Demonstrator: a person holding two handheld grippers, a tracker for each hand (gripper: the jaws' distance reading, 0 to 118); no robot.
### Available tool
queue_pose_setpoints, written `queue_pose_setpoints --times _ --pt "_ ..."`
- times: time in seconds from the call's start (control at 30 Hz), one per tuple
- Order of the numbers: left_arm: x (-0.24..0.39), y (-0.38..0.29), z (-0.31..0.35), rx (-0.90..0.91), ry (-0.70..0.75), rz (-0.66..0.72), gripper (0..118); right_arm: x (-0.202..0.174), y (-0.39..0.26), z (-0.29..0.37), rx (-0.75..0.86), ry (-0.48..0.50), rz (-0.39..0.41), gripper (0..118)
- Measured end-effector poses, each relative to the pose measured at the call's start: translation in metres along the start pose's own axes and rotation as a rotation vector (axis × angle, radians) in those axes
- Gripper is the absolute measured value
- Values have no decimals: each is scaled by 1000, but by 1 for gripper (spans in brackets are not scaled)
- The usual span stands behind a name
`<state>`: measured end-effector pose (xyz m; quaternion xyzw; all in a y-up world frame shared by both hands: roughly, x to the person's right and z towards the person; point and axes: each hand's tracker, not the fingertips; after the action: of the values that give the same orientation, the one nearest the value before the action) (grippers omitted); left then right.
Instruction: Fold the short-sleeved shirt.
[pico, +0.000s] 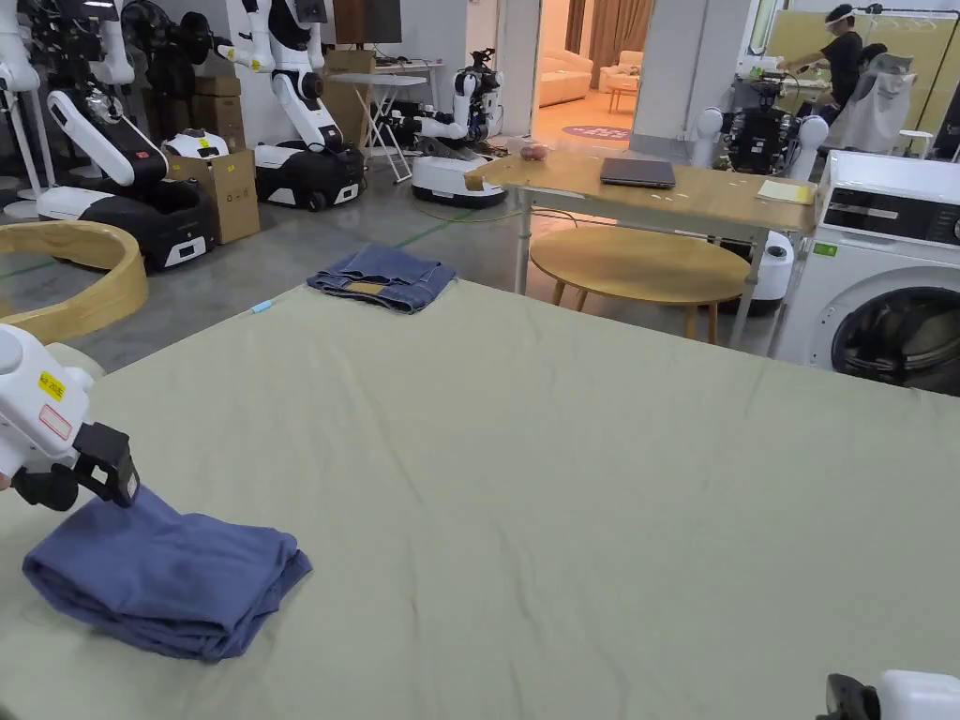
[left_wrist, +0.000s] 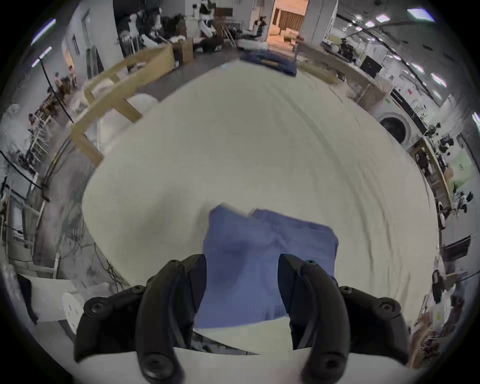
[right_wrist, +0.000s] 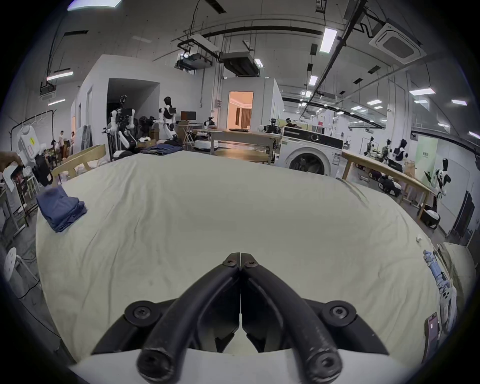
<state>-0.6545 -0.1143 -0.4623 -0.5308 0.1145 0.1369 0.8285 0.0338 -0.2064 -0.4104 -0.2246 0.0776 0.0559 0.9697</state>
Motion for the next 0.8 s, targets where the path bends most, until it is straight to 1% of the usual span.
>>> queue_pose_setpoints --times 0.07,0.2,0.3,0.47,0.6,0.7,0.73,0.8 --pt "8 -3 9 49 1 -27 57 -3 1 -1 -2 7 0 0" --pt "42 -23 18 162 -78 -85 57 -4 2 -3 -8 11 -8 0" --pt "80 -50 15 242 -166 -144 57 -2 2 -3 -8 8 -23 0" --pt "157 -103 1 401 -266 -208 57 9 3 2 -3 -7 -48 0" --pt "225 -138 -8 548 -254 -276 57 21 4 9 8 -36 -59 0" --pt "273 -157 -12 650 -281 -276 57 33 7 14 18 -60 -79 0" --pt "288 -162 -14 689 -277 -269 57 37 8 16 24 -71 -85 0" --pt "315 -169 -16 748 -260 -299 57 44 11 21 40 -88 -104 0"
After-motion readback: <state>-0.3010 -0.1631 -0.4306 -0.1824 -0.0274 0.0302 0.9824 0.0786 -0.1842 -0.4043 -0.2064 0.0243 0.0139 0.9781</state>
